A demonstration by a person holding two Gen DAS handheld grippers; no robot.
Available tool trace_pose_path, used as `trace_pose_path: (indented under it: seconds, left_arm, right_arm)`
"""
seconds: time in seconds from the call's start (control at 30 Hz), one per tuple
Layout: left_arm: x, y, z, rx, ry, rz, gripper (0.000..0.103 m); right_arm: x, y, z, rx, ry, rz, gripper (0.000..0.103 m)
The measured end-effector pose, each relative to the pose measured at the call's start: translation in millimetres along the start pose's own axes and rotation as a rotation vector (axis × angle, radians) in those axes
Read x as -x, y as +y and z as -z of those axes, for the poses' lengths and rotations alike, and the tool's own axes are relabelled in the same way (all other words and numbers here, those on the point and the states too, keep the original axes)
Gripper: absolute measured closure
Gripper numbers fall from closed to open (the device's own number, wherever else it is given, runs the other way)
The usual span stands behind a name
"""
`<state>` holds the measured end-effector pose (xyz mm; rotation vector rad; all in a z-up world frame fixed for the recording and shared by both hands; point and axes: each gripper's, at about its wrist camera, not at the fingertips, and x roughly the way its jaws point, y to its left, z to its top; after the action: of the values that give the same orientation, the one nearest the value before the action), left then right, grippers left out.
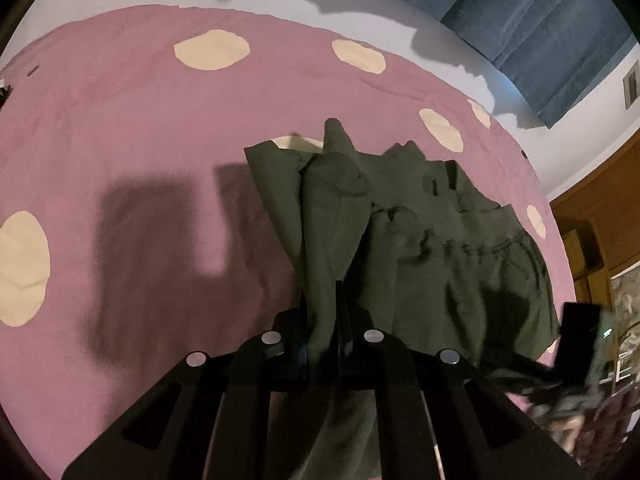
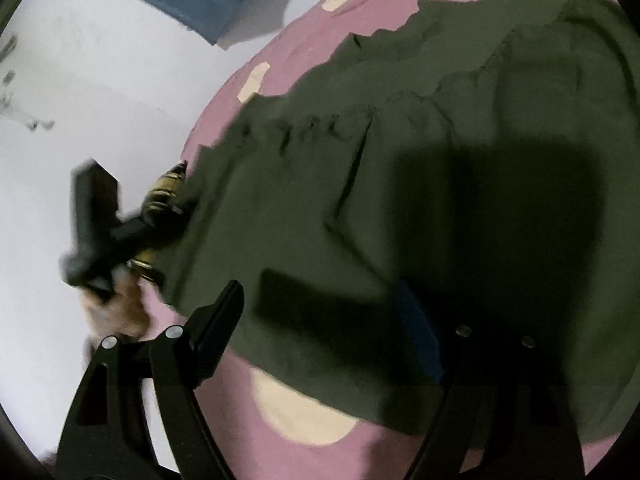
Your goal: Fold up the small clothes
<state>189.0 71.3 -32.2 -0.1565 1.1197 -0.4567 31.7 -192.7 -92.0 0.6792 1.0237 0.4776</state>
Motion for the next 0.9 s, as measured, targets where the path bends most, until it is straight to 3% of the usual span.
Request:
trace_pose_path:
  seconds: [0.07,0.2,0.37,0.57,0.9]
  left_arm:
    - [4,-10,-1,-0.014,-0.005,-0.029,0.094]
    - [13,-27,-6,-0.028,-0.009,-0.055,0.095]
    - [24,-56,-15,-0.03,0.006,-0.111,0.096]
    - [40,-121,-22,-0.077,0.002,-0.21,0.096]
    - [28,-242,-17,-0.193,-0.017,-0.241,0.096]
  right_arm:
    - [1,-2,0,0.025,-0.04,-0.031,0.025]
    - [14,-5,1,-0.043,-0.055,-0.077,0.025]
    - [35,-1,21,-0.028,-0.076,-0.073,0.025]
    - [78,-9,41,-0.006,-0.106,-0.071,0.025]
    - [139,-41,59,-0.017,-0.172,-0.034,0.025]
